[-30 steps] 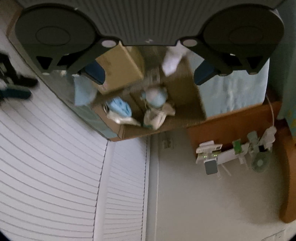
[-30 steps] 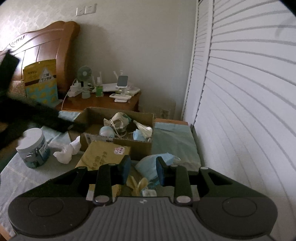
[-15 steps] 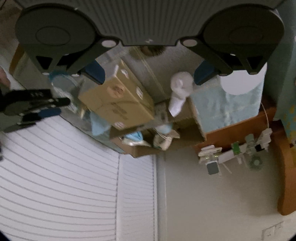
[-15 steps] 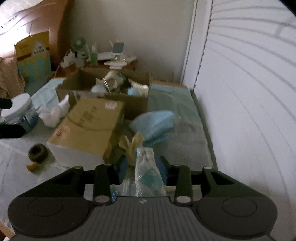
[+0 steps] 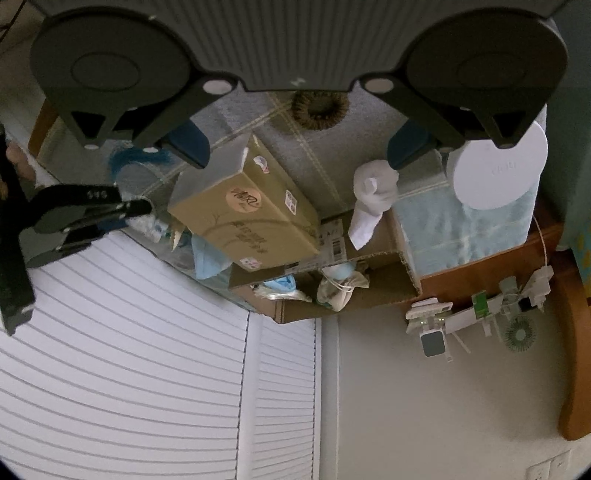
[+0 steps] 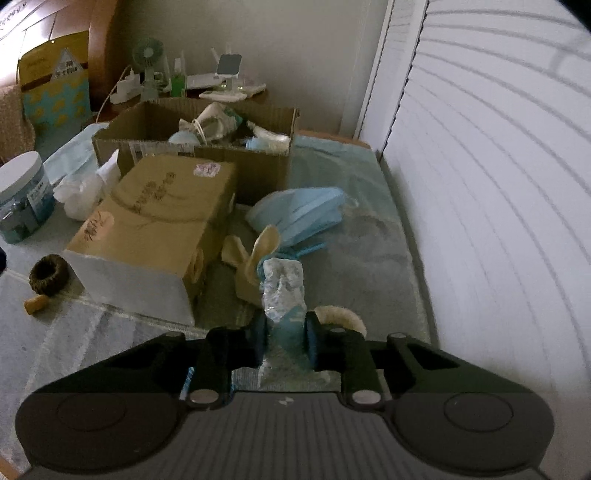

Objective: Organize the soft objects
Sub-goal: 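Lift the patterned mask with the right tool while the left tool withdraws, then carry the patterned mask into the open box and open the right tool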

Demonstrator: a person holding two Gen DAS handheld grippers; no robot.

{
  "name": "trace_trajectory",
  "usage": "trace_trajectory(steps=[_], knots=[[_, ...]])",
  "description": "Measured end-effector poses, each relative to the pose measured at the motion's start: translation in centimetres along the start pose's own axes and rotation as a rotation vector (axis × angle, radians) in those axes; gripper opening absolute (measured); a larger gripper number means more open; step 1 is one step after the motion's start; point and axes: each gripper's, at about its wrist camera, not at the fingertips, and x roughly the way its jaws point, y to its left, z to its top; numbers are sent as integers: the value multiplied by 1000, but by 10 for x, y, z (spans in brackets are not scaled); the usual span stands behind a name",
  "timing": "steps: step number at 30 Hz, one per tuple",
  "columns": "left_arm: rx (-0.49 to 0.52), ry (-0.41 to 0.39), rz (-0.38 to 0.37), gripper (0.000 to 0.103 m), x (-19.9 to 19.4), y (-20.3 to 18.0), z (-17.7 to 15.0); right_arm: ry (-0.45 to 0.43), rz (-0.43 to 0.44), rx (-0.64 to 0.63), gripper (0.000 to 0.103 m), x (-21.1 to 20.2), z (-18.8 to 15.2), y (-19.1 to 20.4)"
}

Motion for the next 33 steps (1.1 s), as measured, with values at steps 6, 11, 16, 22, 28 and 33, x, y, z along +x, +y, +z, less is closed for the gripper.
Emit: trace_trajectory(steps=[6,11,16,22,28,33], knots=[[-8,8,3,102,3,2,-7,-91,-9,-32,23,-27,25,-2],[-28,11,7,102,4,3,-11,-173,0,-76,23,-34,65,-1],[-55,11,23,102,3,6,-14,-258,35,-133,23,-31,119,3],[-90,10,69,102,3,12,-18,-315,124,-192,23,-14,182,17],[-107,22,114,102,4,18,-21,-304,183,-206,23,21,210,32],[-119,33,132,102,7,24,-22,-253,200,-211,32,50,209,38]])
